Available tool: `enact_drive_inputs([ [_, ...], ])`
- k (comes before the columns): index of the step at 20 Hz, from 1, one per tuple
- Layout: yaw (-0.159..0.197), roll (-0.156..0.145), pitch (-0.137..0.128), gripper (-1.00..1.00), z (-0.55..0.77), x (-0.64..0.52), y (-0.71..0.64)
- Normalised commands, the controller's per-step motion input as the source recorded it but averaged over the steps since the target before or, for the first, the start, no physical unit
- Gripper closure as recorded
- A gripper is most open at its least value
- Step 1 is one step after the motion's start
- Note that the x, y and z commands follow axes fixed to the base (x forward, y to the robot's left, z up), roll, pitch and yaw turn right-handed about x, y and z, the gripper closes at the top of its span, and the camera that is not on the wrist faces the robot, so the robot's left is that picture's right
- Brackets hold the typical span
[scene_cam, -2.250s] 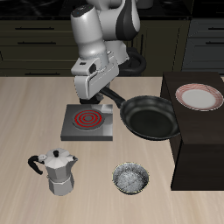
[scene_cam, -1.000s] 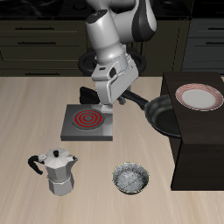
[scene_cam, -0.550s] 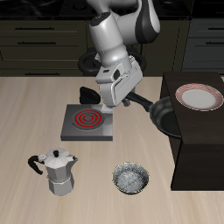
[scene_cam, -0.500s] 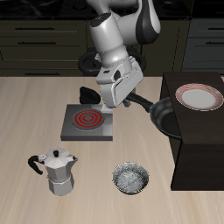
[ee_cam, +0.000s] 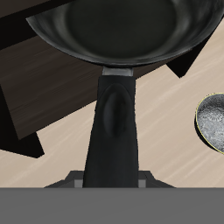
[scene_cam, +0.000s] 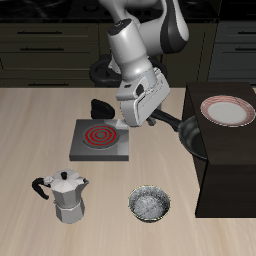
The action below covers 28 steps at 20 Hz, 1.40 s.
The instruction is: Place the frypan on the top layer of the shelf and place the moka pot on the stove
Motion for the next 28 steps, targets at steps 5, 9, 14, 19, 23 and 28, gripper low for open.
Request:
enact_drive_inputs([
  [5,-0.025,0.016,-0.013,1.0,0.03,0.06,0.18],
  [9,-0.078,0.017,0.008,1.0,-0.03,0.02,0.27],
  [14,-0.06,-0.007,0.0,1.0,-0.01,0.03,0.15],
  [19,-0.077,-0.012,0.015,1.0,-0.02,0.05,0.14],
  [23,-0.125,-0.015,0.022,1.0,0.03,0.02,0.23],
  [28,-0.068,0.01,-0.003,1.0,0.07,-0.04,0.28],
])
